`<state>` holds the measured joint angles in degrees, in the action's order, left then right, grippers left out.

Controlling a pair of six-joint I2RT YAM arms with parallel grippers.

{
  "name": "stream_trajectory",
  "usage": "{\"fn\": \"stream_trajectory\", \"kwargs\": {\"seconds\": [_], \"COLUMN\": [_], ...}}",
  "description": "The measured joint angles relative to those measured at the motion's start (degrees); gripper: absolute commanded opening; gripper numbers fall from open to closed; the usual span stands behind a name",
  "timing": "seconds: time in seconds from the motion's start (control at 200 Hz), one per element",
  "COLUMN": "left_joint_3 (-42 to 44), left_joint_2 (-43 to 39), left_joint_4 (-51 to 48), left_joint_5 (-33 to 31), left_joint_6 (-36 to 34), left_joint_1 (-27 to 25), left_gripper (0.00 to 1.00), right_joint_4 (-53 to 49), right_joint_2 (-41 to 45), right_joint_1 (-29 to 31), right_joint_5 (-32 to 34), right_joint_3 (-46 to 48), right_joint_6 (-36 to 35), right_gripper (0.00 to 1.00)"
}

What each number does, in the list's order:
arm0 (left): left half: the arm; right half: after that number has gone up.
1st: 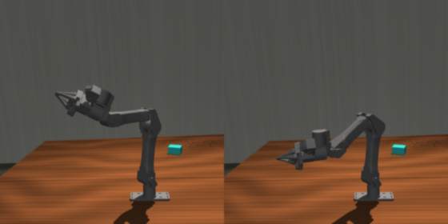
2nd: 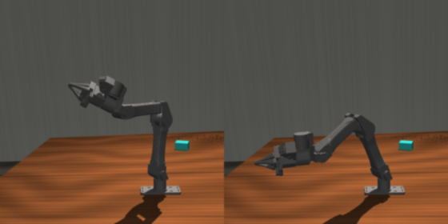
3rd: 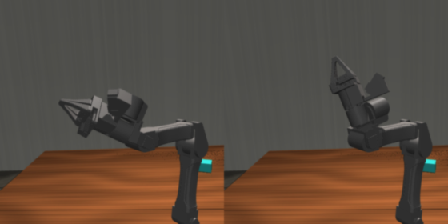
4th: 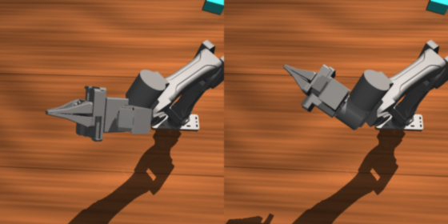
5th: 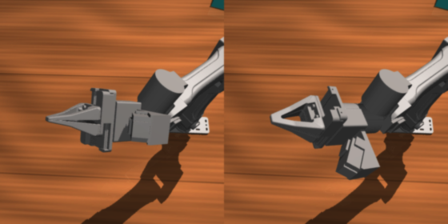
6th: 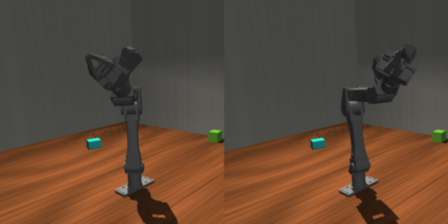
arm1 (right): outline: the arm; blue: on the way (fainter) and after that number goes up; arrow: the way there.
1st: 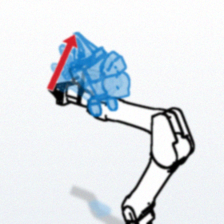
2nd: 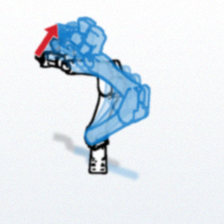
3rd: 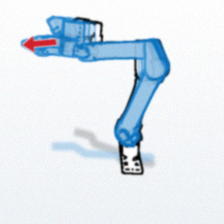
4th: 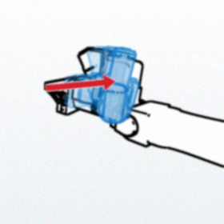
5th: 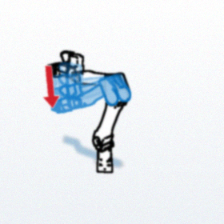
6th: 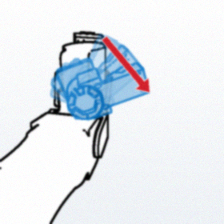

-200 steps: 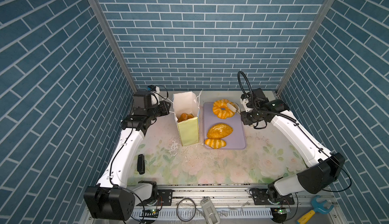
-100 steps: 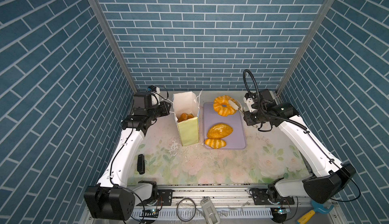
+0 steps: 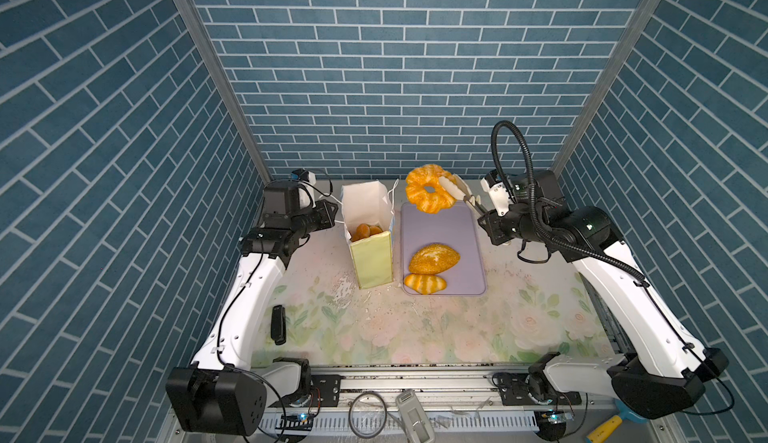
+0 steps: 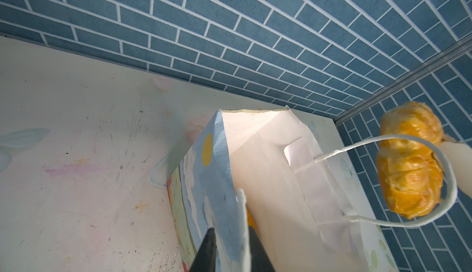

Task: Place the fake bread into the paper bag
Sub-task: 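Lift the ring bread with the tongs and carry it over the bag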

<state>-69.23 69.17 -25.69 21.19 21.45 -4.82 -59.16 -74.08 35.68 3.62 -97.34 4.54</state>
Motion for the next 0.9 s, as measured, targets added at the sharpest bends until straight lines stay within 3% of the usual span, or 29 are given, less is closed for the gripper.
{"fn": "stream_trajectory", "kwargs": {"seconds": [0.46,0.9], "left_joint_3": [0.74,1.2], "left_joint_2": [0.07,0.07], "left_joint_4": [0.9,-0.22], "left_joint_5": [0.2,-0.52], "left_joint_6": [0.59,0.57], "left_joint_1": [-0.44,-0.46], "left_gripper": [0.22,0.22], "right_joint_4": [1.95,2.84], "right_joint_2": [-12.31,-23.54], "right_joint_1": [11.78,16.57], "right_joint_5": [0.68,8.55], "right_joint_3": [-17.18,-19.19], "right_joint_6": [-11.28,-18.62], "right_gripper": [0.16,0.19]}}
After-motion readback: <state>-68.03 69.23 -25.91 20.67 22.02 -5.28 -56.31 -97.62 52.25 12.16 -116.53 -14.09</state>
